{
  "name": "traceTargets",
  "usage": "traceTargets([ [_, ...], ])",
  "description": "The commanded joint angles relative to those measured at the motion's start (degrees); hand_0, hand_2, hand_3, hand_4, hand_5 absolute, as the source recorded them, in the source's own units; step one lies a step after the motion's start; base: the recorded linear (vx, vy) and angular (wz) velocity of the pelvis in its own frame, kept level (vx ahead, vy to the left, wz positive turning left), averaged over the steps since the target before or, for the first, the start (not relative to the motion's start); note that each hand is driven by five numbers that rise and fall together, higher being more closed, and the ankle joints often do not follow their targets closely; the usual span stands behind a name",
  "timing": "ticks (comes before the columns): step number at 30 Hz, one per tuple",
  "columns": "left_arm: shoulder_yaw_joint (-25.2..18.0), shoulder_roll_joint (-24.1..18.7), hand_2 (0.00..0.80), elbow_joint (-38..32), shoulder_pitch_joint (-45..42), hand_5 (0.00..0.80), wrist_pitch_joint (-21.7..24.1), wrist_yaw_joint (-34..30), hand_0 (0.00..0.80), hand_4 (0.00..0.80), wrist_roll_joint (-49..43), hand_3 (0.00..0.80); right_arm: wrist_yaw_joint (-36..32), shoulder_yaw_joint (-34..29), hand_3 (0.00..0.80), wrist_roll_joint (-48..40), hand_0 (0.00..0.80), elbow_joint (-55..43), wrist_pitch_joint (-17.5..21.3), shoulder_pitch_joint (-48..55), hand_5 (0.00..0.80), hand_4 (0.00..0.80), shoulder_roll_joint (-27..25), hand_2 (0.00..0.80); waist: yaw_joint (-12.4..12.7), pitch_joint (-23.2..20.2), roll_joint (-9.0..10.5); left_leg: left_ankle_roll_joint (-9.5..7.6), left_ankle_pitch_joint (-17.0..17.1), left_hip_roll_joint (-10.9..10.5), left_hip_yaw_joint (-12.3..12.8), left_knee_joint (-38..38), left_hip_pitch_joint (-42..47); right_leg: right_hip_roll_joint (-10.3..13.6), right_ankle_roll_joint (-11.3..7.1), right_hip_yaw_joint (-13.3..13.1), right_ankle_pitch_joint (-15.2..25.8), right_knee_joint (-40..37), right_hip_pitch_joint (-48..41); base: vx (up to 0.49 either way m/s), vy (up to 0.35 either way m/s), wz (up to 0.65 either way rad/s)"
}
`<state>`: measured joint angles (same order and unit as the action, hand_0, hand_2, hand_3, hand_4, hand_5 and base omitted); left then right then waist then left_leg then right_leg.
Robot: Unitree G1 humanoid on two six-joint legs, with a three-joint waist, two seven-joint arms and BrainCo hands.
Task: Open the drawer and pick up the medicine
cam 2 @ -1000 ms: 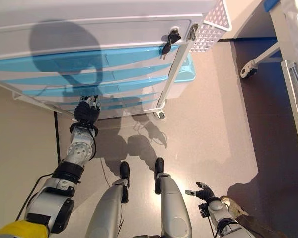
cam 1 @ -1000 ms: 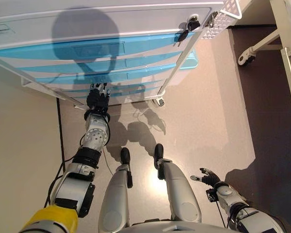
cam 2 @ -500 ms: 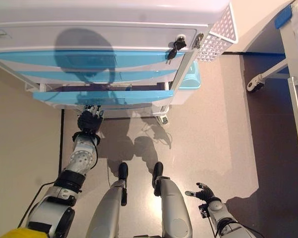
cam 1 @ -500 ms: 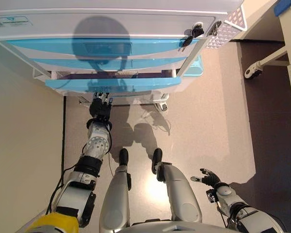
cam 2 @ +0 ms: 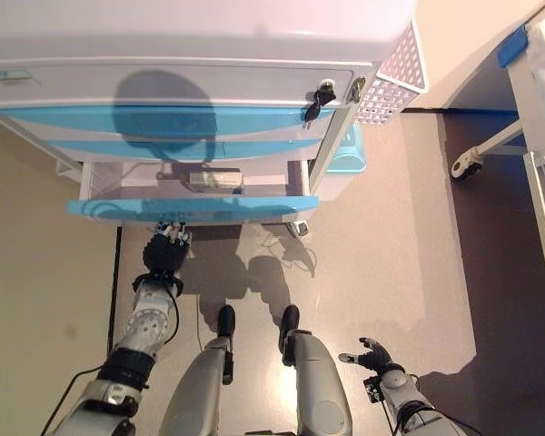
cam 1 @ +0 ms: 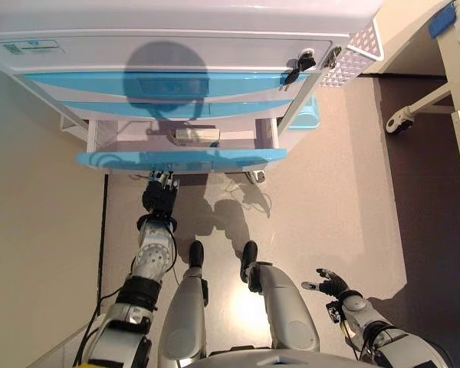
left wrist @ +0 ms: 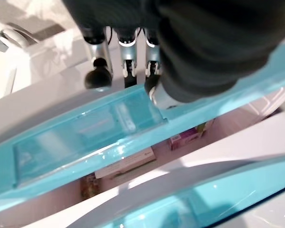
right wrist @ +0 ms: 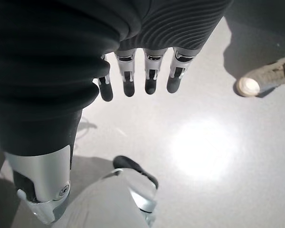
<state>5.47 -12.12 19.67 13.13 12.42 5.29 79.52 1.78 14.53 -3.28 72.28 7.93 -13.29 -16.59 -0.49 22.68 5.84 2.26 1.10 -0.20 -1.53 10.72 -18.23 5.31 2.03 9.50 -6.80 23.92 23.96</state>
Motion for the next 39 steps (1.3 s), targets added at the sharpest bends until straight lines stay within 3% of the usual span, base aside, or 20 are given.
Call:
traceTargets([
  [1, -7.4, -1.9, 0.800, -19.3, -0.5, 0.800, 6.3, -12.2, 0.800, 0.800, -4.7, 0.800, 0.3, 0.2, 0.000, 1.9, 0.000, 3.5, -1.5, 5.0, 0.000, 0.000, -1.6, 0.000, 2.6, -8.7, -3.13, -4.31, -1.9, -4.0, 0.5, 4.2, -4.2, 0.2, -4.24, -1.5, 5.9, -4.6, -2.6, 0.033, -0.001, -0.01],
  [13, -9.0, -2.4, 0.800, -20.4, -9.2, 0.800, 3.6, -14.3, 0.800, 0.800, -7.1, 0.800, -0.5, -0.4, 0.000, 3.9, 0.000, 3.7, -1.8, 5.6, 0.000, 0.000, -2.1, 0.000, 4.3, -10.4, -4.07, -4.42, -1.7, -4.4, -1.0, 3.0, -0.6, 0.6, -4.60, -0.4, 5.0, -5.1, -6.7, 0.014, -0.002, 0.02],
  [23, -6.2, 1.1, 0.800, -25.5, -17.2, 0.800, 1.2, -16.4, 0.800, 0.800, -4.4, 0.800, -0.8, 0.2, 0.000, 6.0, 0.000, 4.3, -2.7, 5.6, 0.000, 0.000, -1.2, 0.000, 6.5, -13.4, -4.56, -4.96, -2.1, -5.5, -2.9, 0.8, 5.2, 1.2, -5.04, 1.9, 3.5, -6.4, -12.5, 0.051, -0.008, 0.10],
  [31, -9.3, 3.3, 0.800, -26.4, -23.9, 0.800, -0.3, -16.5, 0.800, 0.800, -3.0, 0.800, -1.4, -0.5, 0.000, 7.1, 0.000, 5.0, -2.8, 7.1, 0.000, 0.000, -0.7, 0.000, 8.0, -16.0, -4.73, -4.91, -2.2, -5.8, -3.5, -1.7, 9.2, 1.1, -5.40, 3.3, 2.9, -9.4, -16.7, 0.062, -0.012, 0.06],
  [39, -9.5, 4.3, 0.800, -28.7, -27.2, 0.800, -1.0, -15.9, 0.800, 0.800, -2.4, 0.800, -1.0, -0.8, 0.000, 7.6, 0.000, 5.3, -3.1, 7.6, 0.000, 0.000, -0.4, 0.000, 8.5, -16.7, -4.90, -4.99, -2.4, -5.9, -3.7, -2.5, 10.5, 1.1, -5.49, 3.5, 2.8, -9.9, -17.8, 0.028, -0.007, 0.02],
])
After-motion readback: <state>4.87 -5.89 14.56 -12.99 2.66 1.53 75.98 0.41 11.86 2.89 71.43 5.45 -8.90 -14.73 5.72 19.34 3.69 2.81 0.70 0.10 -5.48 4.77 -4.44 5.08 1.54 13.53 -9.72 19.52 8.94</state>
